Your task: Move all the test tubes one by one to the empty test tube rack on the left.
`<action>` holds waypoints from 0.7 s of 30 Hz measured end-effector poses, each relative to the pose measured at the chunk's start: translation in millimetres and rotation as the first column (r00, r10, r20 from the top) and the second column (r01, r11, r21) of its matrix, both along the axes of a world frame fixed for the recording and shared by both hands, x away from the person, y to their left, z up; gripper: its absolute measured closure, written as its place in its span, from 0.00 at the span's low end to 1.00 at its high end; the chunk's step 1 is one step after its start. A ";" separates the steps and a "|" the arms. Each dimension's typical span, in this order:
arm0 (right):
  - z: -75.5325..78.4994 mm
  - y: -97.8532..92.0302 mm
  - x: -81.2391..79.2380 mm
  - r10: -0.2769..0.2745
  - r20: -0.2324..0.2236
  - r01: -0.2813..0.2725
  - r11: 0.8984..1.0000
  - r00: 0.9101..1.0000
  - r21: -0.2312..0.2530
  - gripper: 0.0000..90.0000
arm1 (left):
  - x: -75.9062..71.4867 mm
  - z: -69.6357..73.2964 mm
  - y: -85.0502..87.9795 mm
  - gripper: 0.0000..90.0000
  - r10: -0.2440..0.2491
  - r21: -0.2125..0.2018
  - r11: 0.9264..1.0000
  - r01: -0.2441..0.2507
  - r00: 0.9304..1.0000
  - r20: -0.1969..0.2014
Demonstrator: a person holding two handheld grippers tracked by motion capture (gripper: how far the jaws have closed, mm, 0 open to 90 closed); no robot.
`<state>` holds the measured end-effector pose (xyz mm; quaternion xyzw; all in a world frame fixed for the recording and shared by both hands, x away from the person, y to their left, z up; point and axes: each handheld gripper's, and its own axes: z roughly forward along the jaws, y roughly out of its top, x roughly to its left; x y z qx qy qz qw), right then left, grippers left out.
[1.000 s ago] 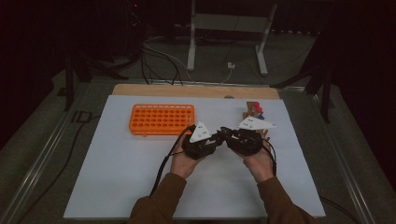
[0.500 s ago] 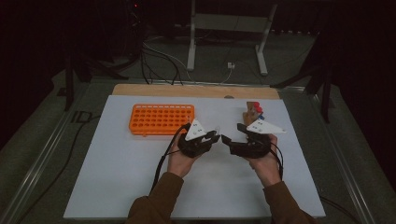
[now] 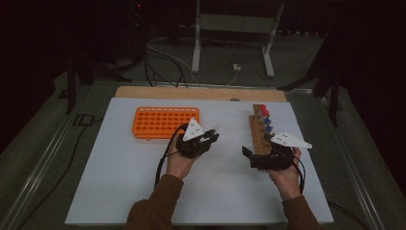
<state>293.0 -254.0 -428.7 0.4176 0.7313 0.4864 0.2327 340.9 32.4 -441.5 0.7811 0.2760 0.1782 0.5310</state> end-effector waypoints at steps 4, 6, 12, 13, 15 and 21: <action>-6.4 -8.4 -4.9 -0.024 -0.007 0.024 1.000 1.000 0.000 0.00 | 3.0 0.8 5.7 0.85 0.023 -0.002 1.000 -0.023 1.000 0.004; -8.6 -11.6 -6.1 -0.027 -0.008 0.027 1.000 1.000 0.002 0.00 | 4.0 1.1 9.7 0.85 0.042 -0.012 0.999 -0.042 0.999 0.006; -7.9 -18.9 -9.7 -0.041 -0.006 0.042 0.999 0.999 0.030 0.00 | 7.8 1.9 21.7 0.85 0.112 -0.026 0.993 -0.111 0.994 0.022; -7.8 -20.0 -10.2 -0.042 -0.003 0.042 0.999 0.999 0.033 0.00 | 9.0 1.7 23.9 0.85 0.125 -0.030 0.992 -0.125 0.992 0.021; -6.7 -21.5 -10.7 -0.046 -0.004 0.046 0.998 0.999 0.040 0.00 | 11.8 1.3 28.6 0.85 0.149 -0.034 0.988 -0.149 0.989 0.023; -1.1 -24.3 -12.8 -0.045 0.014 0.044 0.997 0.999 0.069 0.00 | 21.8 -4.2 39.8 0.85 0.216 -0.024 0.976 -0.215 0.976 0.016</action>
